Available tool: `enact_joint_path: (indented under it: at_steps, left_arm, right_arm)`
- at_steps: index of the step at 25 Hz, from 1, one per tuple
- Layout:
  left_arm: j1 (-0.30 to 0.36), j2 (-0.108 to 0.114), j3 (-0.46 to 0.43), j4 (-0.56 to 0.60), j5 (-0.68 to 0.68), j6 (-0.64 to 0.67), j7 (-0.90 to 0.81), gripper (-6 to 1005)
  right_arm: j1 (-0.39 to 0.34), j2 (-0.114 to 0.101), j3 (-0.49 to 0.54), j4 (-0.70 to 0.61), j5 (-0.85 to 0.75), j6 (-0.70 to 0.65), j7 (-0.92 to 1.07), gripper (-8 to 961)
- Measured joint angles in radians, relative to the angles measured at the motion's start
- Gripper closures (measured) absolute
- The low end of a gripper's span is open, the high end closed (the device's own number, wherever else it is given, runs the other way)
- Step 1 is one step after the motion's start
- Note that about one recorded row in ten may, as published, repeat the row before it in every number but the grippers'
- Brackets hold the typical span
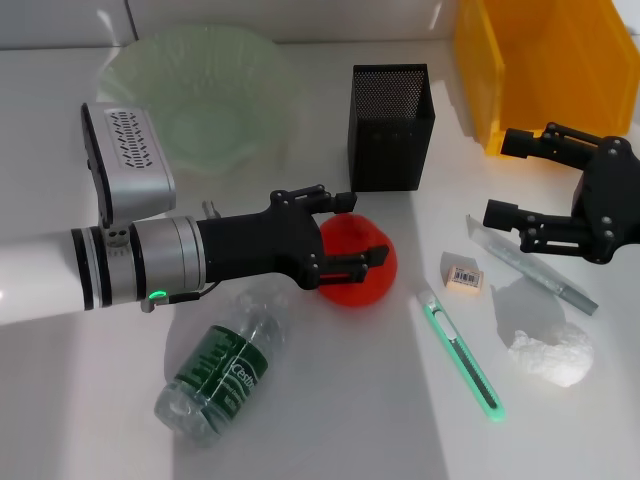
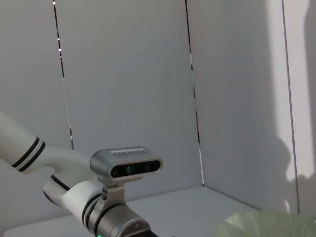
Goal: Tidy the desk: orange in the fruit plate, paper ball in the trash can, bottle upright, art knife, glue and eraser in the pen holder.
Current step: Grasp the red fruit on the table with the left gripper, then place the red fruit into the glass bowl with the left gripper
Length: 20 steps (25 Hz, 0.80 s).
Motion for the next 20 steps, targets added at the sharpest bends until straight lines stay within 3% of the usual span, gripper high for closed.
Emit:
enact_joint_path:
  at_steps: [12,20]
  left_arm:
    - [-0.042,0.0,0.051,-0.035,-0.01,-0.099,0.015,275]
    - [-0.03,0.0,0.042,-0.028,-0.031,-0.09,0.015,545]
  right_arm:
    - [-0.005,0.002,0.0,-0.002,-0.022,0.007,0.001,116]
    - [-0.007,0.001,0.007,-0.002,-0.021,0.006,0.002,115]
